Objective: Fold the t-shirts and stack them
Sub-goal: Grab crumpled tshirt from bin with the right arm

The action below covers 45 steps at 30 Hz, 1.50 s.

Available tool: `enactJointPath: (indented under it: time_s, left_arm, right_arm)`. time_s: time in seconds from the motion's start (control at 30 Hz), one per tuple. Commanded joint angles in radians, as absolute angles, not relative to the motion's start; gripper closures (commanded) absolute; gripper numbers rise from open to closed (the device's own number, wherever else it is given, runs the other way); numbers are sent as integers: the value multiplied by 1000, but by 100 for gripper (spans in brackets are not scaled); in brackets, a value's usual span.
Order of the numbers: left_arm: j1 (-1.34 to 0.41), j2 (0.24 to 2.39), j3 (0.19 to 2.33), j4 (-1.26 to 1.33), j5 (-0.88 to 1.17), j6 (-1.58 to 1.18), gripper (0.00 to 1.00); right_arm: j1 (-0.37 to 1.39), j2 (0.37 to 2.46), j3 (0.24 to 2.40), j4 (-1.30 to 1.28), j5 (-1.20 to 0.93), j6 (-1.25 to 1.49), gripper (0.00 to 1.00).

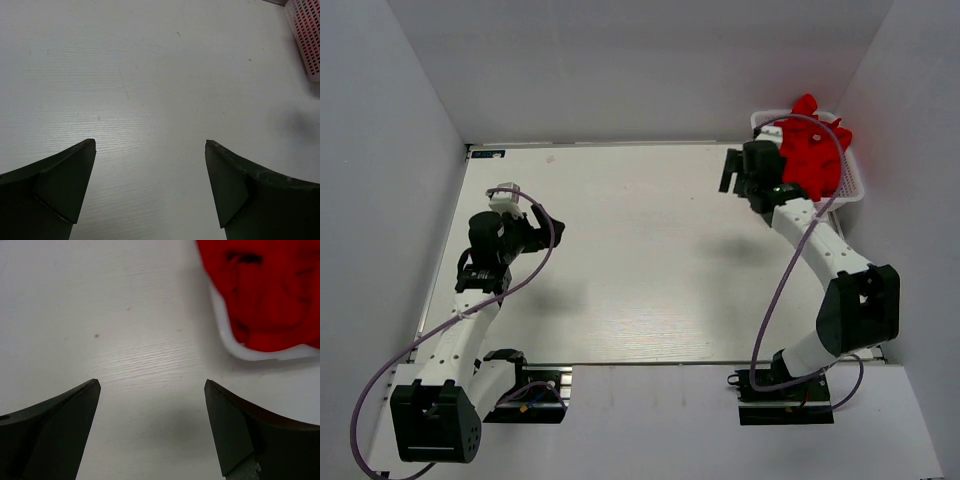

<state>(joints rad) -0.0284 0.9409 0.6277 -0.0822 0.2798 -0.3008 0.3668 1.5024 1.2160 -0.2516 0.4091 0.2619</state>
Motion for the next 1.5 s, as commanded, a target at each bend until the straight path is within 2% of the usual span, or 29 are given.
enactJointPath:
  time_s: [0.0, 0.1, 0.27, 0.63, 0.7, 0.73, 0.77, 0.8, 0.97, 1.13, 1.2, 1.3, 1.47]
  left_arm:
    - [-32, 927, 663, -104, 267, -305, 0]
    - [-32, 936, 672, -114, 256, -314, 0]
    - [-32, 956, 672, -123, 244, -314, 0]
    - [-32, 999, 672, -101, 235, -324, 0]
    - [-32, 999, 663, -101, 226, -324, 0]
    - [-32, 999, 663, -101, 225, -324, 0]
    - [-32, 999, 663, -101, 225, -324, 0]
    - [-32, 999, 663, -101, 225, -324, 0]
    - [-32, 977, 673, -120, 225, -324, 0]
    - [-32, 986, 725, -155, 225, -324, 0]
    - [-32, 995, 741, -169, 239, -324, 0]
    - [-32, 996, 741, -169, 261, -336, 0]
    - [-32, 976, 759, -169, 261, -354, 0]
  right_arm:
    - [222, 1544, 1344, -342, 407, 275, 10]
    - [120, 1592, 1445, -390, 385, 273, 10]
    - [-20, 1807, 1636, -515, 328, 242, 10]
    - [-124, 2082, 1789, -514, 180, 201, 11]
    - [-130, 2088, 1770, -491, 143, 204, 26]
    - [-133, 2089, 1764, -482, 108, 201, 39]
    - [-136, 2085, 1758, -463, 100, 207, 59]
    - [-140, 2060, 1759, -459, 97, 213, 100]
    - [-146, 1930, 1778, -414, 109, 207, 100]
    - [-143, 1816, 1894, -468, 58, 153, 100]
    - [-135, 1784, 1998, -566, -82, 77, 100]
    - [-106, 1717, 2036, -612, -240, 37, 100]
    - [-2, 1638, 2042, -603, -316, 8, 100]
